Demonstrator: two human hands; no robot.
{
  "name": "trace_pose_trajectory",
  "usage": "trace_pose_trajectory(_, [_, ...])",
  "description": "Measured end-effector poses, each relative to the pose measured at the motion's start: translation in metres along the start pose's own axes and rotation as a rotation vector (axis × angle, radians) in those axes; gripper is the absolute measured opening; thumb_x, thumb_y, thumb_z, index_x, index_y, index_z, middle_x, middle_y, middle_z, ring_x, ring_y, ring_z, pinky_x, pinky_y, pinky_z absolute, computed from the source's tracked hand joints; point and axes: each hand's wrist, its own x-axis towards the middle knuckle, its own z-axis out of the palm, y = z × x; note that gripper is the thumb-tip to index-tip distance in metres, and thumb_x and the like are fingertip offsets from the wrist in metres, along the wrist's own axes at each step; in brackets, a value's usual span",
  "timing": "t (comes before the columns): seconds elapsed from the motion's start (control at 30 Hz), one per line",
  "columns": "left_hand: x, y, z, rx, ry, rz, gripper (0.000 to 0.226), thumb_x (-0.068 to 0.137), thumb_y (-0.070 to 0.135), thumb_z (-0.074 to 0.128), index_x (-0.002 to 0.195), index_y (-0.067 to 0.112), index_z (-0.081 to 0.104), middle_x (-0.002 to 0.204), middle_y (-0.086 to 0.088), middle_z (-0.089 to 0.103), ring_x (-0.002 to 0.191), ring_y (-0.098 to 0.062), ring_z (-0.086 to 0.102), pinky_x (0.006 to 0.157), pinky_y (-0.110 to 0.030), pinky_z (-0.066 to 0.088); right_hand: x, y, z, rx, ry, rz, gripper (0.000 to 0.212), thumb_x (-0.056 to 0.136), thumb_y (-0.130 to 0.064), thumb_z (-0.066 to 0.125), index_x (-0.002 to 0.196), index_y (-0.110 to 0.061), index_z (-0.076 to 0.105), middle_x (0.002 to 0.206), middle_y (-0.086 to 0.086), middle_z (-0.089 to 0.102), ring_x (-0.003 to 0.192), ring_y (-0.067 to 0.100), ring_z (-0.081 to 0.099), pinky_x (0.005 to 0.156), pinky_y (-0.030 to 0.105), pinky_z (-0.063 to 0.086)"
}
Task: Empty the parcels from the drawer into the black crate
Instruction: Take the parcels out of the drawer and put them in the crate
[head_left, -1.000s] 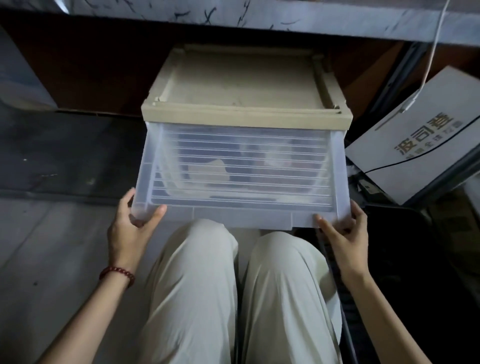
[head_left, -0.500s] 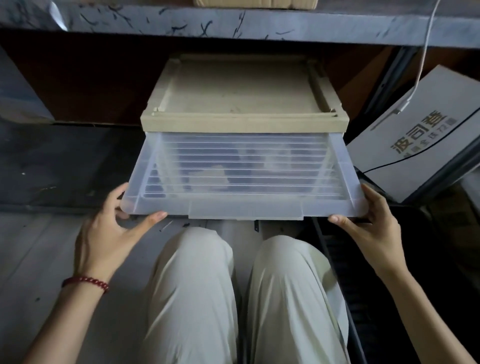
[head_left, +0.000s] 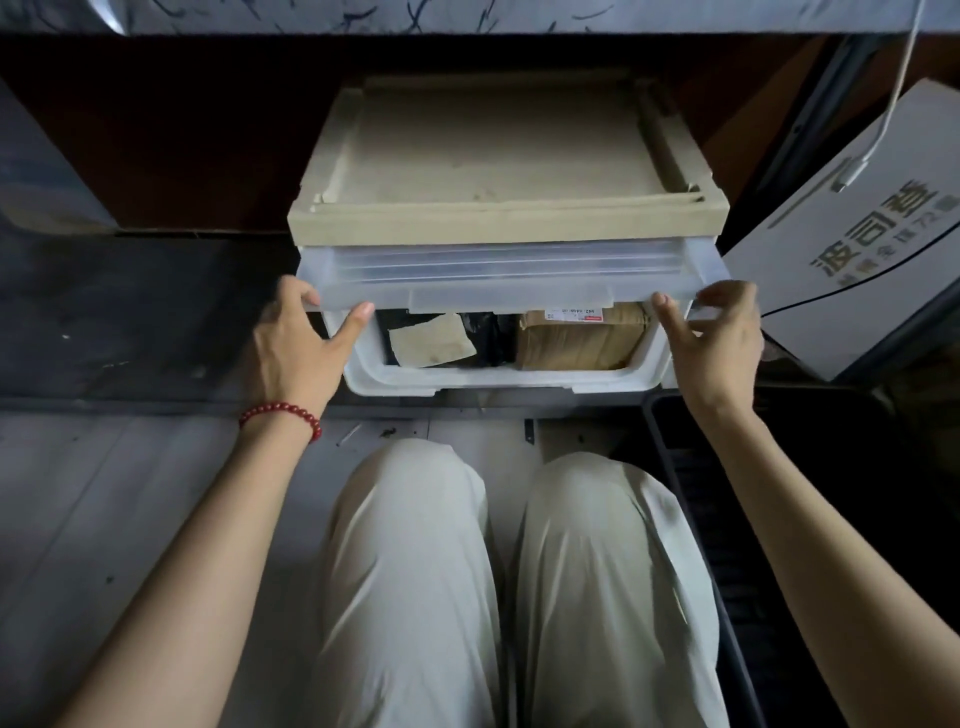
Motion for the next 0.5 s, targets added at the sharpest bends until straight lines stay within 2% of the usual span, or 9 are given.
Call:
trace_pose_trajectory(0.1, [0.006,0.006,0.007,0.075,0.048,-0.021,0.053,0.081,0.059,0.061,0.108,0.017,0.045,0.118,-0.014,0.052,0.097,-0.032,0.053,0.067,-0.036,0.039,0.003,-0.007,0.008,-0.026,-0.007,0.026,0.055,0.089,-0.047,0.062,0.129,-0.014,0.044,0.128,0.014,0.049,0.114,0.028,0.05,0.085,0.029,0.035])
trace_pose_trajectory(0.2, [0.012,0.012,0.01,0.167,0.126,-0.034,0.048,0.081,0.06,0.06,0.095,0.014,0.051,0.114,-0.016,0.05,0.103,-0.037,0.05,0.073,-0.041,0.041,0.007,-0.012,0.013,-0.066,0.056,0.062,0.054,0.087,-0.051,0.061,0.116,-0.008,0.047,0.119,0.011,0.052,0.108,0.028,0.051,0.079,0.031,0.035])
trace_pose_trajectory(0.3, [0.021,0.019,0.015,0.219,0.112,0.047,0.037,0.087,0.052,0.056,0.087,0.014,0.058,0.107,-0.014,0.057,0.104,-0.036,0.05,0.081,-0.043,0.039,0.015,-0.018,0.018,-0.205,0.035,0.08,0.047,0.09,-0.054,0.054,0.109,-0.011,0.054,0.121,0.009,0.051,0.112,0.029,0.046,0.079,0.034,0.035])
trace_pose_trajectory(0.4, [0.028,0.024,0.021,0.233,0.054,0.098,0.036,0.09,0.049,0.053,0.101,0.016,0.062,0.116,-0.012,0.057,0.111,-0.034,0.048,0.088,-0.044,0.036,0.023,-0.023,0.021,-0.316,-0.02,0.058,0.048,0.092,-0.053,0.052,0.121,-0.015,0.054,0.132,0.01,0.047,0.121,0.031,0.038,0.089,0.04,0.039])
trace_pose_trajectory(0.5, [0.032,0.024,0.027,0.304,-0.062,0.126,0.051,0.089,0.055,0.05,0.126,0.021,0.053,0.133,-0.009,0.05,0.124,-0.032,0.041,0.098,-0.048,0.031,0.029,-0.026,0.023,-0.424,-0.112,0.03,0.057,0.092,-0.054,0.051,0.136,-0.018,0.046,0.143,0.007,0.039,0.129,0.032,0.032,0.099,0.045,0.035])
